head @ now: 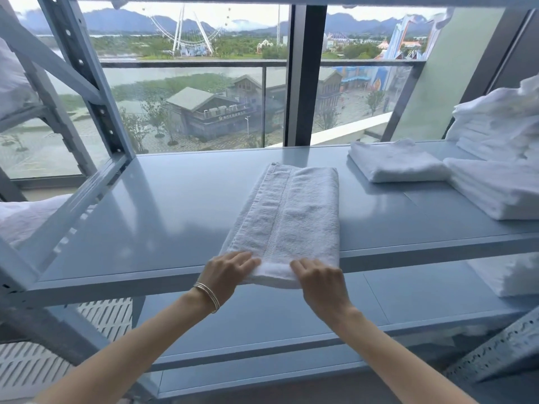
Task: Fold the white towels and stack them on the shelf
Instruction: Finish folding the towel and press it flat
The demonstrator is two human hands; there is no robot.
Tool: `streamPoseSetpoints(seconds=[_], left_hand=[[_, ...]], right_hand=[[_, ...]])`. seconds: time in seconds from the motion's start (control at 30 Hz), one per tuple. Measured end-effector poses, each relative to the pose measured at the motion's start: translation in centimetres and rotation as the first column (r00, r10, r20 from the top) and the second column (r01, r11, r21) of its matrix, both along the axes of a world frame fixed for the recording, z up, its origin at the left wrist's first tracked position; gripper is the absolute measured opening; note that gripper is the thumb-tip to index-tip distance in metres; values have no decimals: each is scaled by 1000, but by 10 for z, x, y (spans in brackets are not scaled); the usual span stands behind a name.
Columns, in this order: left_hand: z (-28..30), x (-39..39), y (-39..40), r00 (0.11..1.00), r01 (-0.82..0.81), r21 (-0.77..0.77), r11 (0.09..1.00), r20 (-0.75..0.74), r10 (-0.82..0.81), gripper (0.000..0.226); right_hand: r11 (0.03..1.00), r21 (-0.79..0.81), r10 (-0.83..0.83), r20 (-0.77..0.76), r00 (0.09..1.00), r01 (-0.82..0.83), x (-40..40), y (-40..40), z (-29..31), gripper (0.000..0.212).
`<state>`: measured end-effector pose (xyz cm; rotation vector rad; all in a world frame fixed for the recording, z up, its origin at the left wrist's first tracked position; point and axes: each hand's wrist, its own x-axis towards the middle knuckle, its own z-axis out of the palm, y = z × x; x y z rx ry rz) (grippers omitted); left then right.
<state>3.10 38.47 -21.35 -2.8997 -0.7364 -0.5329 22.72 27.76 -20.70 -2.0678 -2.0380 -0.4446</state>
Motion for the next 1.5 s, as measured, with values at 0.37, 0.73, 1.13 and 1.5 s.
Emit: streamPoseSetpoints(seconds=[0.37,0.73,1.13,1.5], left_hand=[[3,-2,-29,997,68,89,994,24,-71,45],[82,-2,-48,995,-57,-577,815,36,95,22],[104,30,17,742,129,-761,635,499,447,9],[55,72,117,687,-128,-823,554,329,647,22]], right_hand=[[988,50,141,44,989,-143,23,-51,7,56],[942,-244,174,-232,957,-231,56,-82,99,34],[990,-50,75,-622,780,-135,119,-2,137,29],[933,-347,-326,-926,189,-92,153,89,76,51]])
